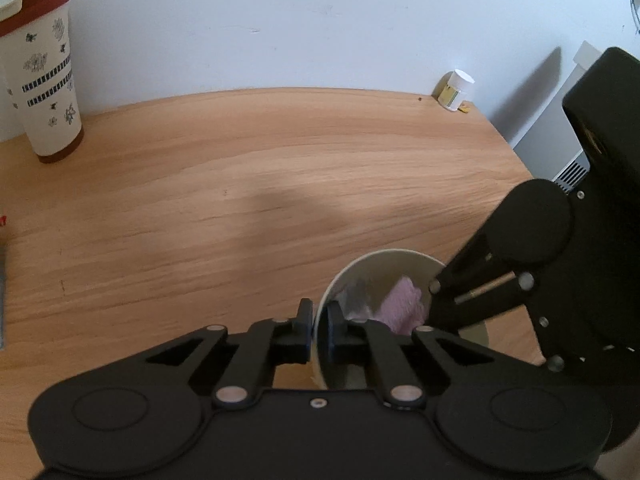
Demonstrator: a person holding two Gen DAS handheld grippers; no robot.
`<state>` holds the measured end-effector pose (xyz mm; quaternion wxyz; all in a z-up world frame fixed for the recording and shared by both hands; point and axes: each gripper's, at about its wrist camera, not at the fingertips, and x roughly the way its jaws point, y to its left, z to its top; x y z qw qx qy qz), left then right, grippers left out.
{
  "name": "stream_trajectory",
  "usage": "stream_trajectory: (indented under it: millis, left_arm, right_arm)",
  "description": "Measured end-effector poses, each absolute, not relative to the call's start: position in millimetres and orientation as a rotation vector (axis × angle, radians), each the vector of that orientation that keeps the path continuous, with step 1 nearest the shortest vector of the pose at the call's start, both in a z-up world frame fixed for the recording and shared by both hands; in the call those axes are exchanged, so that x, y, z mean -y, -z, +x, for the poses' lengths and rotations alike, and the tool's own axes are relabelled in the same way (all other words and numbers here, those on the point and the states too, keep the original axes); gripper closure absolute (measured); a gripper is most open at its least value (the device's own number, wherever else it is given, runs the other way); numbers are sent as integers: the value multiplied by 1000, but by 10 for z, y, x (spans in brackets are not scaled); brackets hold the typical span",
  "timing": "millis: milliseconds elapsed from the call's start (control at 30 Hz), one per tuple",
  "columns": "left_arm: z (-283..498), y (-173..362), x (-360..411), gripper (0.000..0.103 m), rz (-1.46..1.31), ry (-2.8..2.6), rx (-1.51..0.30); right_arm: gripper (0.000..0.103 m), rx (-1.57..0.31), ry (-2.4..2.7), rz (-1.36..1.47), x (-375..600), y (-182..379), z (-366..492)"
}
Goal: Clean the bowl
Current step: 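Hold the bowl with the left gripper while the right gripper scrubs the bowl bottom, then lift the cloths out of the bowl with the right gripper and release them beside it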
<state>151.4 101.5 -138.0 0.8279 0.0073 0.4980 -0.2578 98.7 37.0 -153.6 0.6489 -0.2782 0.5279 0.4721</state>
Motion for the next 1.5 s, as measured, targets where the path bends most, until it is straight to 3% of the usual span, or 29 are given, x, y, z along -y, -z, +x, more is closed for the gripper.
stream_trajectory:
  millis: [233, 433, 567, 967, 1167, 1233, 1267, 1300, 1367, 1433, 1500]
  left_arm:
    - [1494, 1400, -1050, 98, 32, 596, -1056]
    - [1489, 1408, -1066, 94, 14, 605, -1040]
    - [1525, 1413, -1069, 95, 8, 593, -1043]
    - [1649, 1407, -1127, 97, -21, 524, -1054]
    - [1715, 1387, -1146, 95, -109, 443, -1122]
    - [1696, 1355, -1139, 90, -115, 422, -1125]
    - [1686, 1342, -1129, 79, -117, 413, -1122]
    - [1663, 1325, -1119, 61, -118, 395, -1117]
    - [1594, 1279, -1093, 41, -119, 347, -1105]
    - [1535, 1253, -1062, 35, -127, 315, -1107]
    - [1485, 1241, -1007, 20, -135, 293, -1120]
  right_arm:
    - [85, -1296, -953, -878, -469, 1621, 1016]
    - [86, -1173, -772, -977, -505, 1639, 1079]
    - [84, -1066, -750, -883, -509, 1595, 1118]
    - [84, -1001, -821, -620, -324, 1338, 926]
    - [84, -940, -599, -283, 801, 1016, 913]
    - [84, -908, -519, -175, 963, 1014, 919]
    - [84, -889, -468, -107, 1112, 1022, 907]
    - [84, -879, -426, -63, 1184, 1034, 915]
    - [84, -877, -368, -18, 1170, 1066, 999]
    - [84, -881, -324, 27, 1266, 1147, 1154]
    - [84, -894, -281, 61, 1328, 1332, 1229]
